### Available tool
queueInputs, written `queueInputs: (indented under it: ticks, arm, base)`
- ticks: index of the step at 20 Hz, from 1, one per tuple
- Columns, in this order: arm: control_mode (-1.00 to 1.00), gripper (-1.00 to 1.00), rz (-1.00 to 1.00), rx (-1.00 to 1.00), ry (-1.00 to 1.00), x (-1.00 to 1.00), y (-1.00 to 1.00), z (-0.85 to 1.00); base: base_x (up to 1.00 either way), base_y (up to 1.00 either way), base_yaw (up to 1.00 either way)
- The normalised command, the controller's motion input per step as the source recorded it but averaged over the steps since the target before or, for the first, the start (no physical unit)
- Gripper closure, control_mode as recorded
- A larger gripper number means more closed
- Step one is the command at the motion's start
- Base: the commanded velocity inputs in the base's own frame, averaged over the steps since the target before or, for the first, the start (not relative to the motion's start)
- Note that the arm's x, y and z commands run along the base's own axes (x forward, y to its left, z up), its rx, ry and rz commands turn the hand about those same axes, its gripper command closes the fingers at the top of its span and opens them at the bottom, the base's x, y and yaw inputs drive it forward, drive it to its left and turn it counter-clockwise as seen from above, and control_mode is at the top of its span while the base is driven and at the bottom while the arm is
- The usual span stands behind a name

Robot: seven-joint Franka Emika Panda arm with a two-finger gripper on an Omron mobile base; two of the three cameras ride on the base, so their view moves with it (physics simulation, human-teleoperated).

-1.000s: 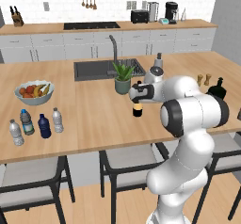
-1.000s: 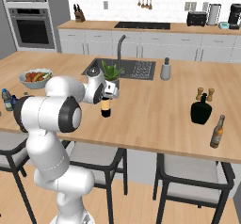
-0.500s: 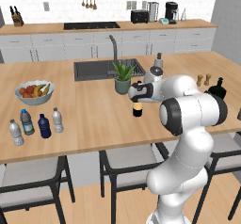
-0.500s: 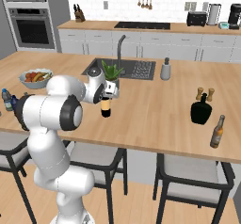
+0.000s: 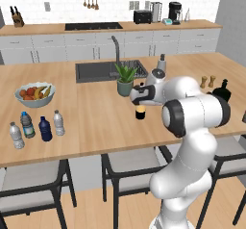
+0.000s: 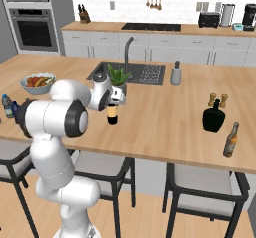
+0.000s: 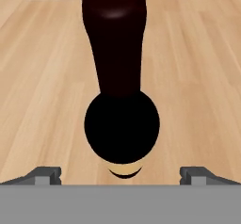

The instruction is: Move the plastic bottles in the middle to the plastics group, and the glass bottles in the middle to the glass group.

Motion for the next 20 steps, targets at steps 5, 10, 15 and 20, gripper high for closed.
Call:
queueInputs:
  ticks: [5, 10, 15, 20]
  arm:
    - [-1.00, -1.00, 0.00, 0.00, 0.00, 0.28, 0.00, -0.14]
    - [-1.00, -1.00, 0.00, 0.00, 0.00, 0.21, 0.00, -0.01]
    - [-1.00, -1.00, 0.00, 0.00, 0.00, 0.17, 0.00, 0.00]
    - [-1.00, -1.00, 0.00, 0.00, 0.00, 0.02, 0.00, 0.00]
  base:
    - [0.00, 0.00, 0.00]
    - [0.00, 0.00, 0.00]
    - [0.00, 0.00, 0.00]
    - [0.00, 0.00, 0.00]
